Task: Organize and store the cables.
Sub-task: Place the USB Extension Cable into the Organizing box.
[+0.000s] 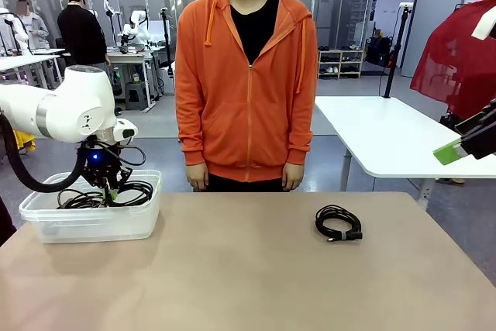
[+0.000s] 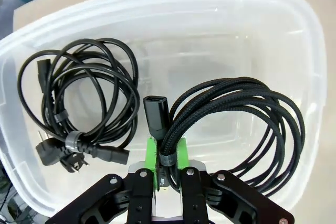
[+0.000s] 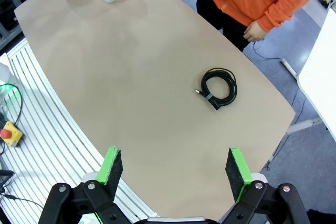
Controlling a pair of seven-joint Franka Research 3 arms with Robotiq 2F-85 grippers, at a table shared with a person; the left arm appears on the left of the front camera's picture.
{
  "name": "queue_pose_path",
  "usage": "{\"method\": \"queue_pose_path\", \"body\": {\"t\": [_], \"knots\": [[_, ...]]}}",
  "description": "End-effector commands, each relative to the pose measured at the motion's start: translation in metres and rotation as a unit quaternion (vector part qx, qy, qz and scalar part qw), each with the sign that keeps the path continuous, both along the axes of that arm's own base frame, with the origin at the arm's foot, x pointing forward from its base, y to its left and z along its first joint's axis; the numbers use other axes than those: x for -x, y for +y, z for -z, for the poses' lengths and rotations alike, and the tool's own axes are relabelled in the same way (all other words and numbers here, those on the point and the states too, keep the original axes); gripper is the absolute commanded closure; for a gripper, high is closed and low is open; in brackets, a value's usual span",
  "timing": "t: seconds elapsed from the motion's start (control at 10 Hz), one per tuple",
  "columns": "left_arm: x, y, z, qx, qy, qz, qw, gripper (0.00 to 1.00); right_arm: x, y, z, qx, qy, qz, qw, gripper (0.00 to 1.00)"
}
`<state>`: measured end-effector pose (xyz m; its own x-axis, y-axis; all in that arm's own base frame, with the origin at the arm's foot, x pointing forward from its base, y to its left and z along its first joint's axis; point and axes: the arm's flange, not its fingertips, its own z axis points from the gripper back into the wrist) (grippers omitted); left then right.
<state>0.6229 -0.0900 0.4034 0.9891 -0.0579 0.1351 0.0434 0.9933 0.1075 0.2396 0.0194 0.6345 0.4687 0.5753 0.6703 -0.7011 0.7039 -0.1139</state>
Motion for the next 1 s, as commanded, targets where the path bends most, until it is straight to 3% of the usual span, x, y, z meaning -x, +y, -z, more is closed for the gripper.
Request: {"method": "queue_pose_path", "body": {"t": [0.0,0.1,0.8,0.9], "knots": [[-0.0137,0.0022,0.0024,0.008,0.019,-0.017,1.000,0.83,0.0013,-0.0019,0.0017,0.005,0.005,0.005,1.000,0.00],[-0.0155,0.0027,0.0048,0.002,0.028,-0.037,0.999,0.74,0.0013,-0.0019,0.0017,0.005,0.005,0.005,1.000,0.00],[-0.0107,0.0029,0.0004,0.006,0.037,-0.030,0.999,0.33,0.0013,-0.0019,0.0017,0.005,0.005,0.005,1.000,0.00],[-0.0103,0.0036,0.0000,0.007,0.037,-0.030,0.999,0.23,0.0013,-0.0019,0.0017,0.005,0.005,0.005,1.000,0.00]]}}
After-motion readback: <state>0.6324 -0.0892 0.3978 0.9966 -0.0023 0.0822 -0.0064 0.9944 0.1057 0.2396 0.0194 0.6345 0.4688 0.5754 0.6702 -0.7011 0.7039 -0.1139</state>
